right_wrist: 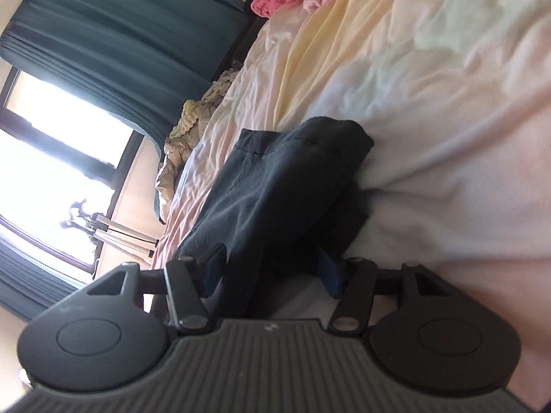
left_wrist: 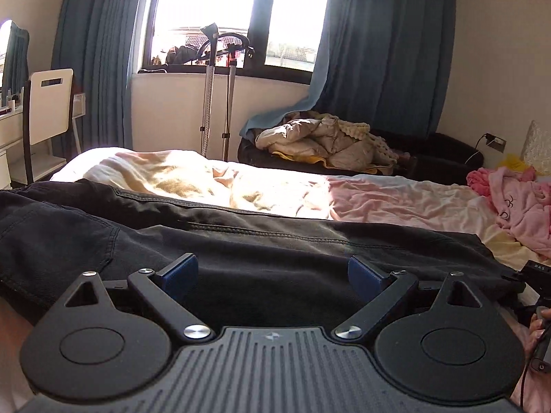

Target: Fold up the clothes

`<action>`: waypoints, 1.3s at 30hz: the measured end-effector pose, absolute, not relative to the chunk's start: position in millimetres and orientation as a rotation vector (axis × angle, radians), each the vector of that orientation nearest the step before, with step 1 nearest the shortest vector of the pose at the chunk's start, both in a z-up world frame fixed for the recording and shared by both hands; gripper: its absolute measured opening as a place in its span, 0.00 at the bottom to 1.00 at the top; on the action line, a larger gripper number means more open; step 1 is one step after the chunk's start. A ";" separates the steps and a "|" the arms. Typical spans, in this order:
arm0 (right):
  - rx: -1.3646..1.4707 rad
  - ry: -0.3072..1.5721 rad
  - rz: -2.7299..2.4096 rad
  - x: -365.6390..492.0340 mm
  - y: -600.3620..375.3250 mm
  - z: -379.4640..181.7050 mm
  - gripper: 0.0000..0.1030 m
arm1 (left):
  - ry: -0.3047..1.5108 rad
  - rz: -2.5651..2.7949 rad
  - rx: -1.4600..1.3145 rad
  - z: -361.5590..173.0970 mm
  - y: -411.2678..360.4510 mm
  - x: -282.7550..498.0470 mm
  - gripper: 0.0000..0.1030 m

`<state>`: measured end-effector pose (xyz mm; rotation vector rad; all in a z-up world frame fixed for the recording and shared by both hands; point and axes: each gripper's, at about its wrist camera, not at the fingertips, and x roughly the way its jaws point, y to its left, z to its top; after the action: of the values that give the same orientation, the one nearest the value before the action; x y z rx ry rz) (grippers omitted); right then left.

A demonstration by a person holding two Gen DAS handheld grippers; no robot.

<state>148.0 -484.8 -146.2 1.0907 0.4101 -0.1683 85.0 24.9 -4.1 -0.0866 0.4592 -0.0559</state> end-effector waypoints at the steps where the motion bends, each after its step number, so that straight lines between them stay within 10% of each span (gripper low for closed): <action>1: 1.113 0.373 -0.159 148.0 -484.8 -145.6 0.57 | 0.466 -0.057 -0.078 -10.3 23.0 87.0 0.92; 12: 1.099 0.281 -0.154 164.0 -496.6 -146.9 0.56 | 0.497 -0.011 -0.172 -39.1 45.0 94.6 0.92; 16: 1.006 0.220 -0.149 166.2 -497.2 -132.2 0.36 | 0.481 0.000 -0.217 -38.9 51.7 91.4 0.92; 32: 1.172 0.301 -0.106 179.7 -531.0 -156.3 0.37 | 0.485 -0.016 -0.260 -45.1 46.9 91.8 0.92; 35: 1.164 0.319 -0.134 181.0 -527.9 -155.9 0.14 | 0.491 -0.011 -0.260 -47.8 46.3 94.5 0.92; 39: 1.156 0.322 -0.200 177.1 -523.7 -153.1 0.09 | 0.494 -0.004 -0.269 -49.4 46.1 95.1 0.92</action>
<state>177.1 -523.7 -153.1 1.1562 0.3221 -0.2004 95.1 46.1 -49.4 -0.2689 0.4940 -0.0044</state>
